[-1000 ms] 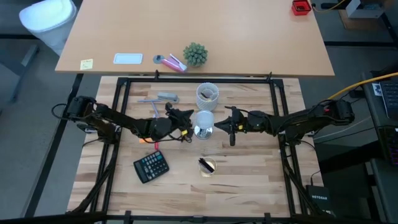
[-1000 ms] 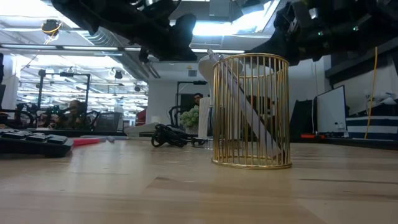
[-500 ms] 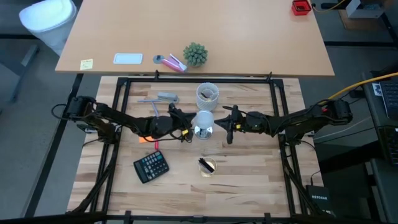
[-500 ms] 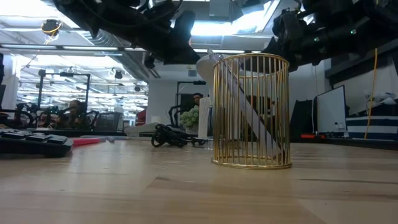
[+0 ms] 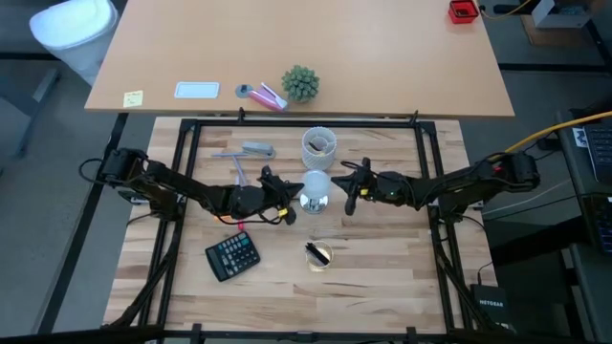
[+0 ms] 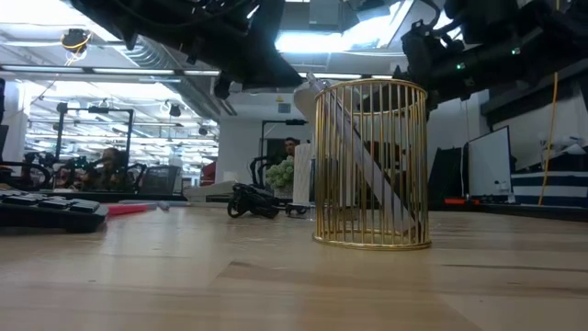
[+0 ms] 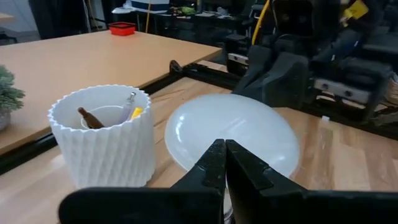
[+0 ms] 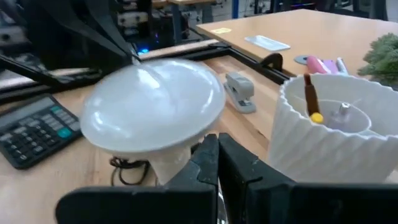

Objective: Screw lightbulb
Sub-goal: Remove the lightbulb from the lamp

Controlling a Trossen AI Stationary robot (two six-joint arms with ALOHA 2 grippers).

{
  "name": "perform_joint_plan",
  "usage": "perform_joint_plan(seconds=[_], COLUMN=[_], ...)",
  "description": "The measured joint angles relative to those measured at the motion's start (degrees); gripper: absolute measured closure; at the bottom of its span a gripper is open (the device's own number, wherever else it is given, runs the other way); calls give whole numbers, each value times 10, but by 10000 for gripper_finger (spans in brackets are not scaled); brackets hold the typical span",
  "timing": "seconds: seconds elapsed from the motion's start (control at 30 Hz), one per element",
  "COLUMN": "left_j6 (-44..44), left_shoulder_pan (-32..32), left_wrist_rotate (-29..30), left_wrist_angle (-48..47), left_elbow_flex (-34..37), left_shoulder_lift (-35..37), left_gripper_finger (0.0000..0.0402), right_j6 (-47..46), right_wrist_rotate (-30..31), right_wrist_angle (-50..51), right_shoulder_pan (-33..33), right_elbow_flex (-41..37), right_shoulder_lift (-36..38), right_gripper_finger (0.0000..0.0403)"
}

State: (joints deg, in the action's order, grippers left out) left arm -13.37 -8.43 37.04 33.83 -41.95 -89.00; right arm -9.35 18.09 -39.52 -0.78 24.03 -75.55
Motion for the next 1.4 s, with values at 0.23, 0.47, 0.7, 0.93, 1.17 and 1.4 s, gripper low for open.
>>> perform_joint_plan(seconds=[0.23,0.47,0.7,0.93,1.17,1.4], left_j6=[51,122,123,73,48,28], left_shoulder_pan=[-7,4,41,80,74,55], left_wrist_rotate=[2,11,13,4,0,-30], left_wrist_angle=[43,115,113,36,10,9], left_elbow_flex=[1,1,1,1,1,1], left_shoulder_lift=[-1,-1,-1,-1,-1,-1], left_gripper_finger=[399,399,399,399,399,399], right_j6=[30,54,40,35,35,35], right_wrist_rotate=[9,-8,-208,-231,-212,-157], right_wrist_angle=[-2,-8,-3,13,-16,-14], right_shoulder_pan=[0,1,1,1,0,0], right_elbow_flex=[0,0,0,0,0,-1], right_shoulder_lift=[4,66,94,60,17,10], right_gripper_finger=[398,398,398,398,398,398])
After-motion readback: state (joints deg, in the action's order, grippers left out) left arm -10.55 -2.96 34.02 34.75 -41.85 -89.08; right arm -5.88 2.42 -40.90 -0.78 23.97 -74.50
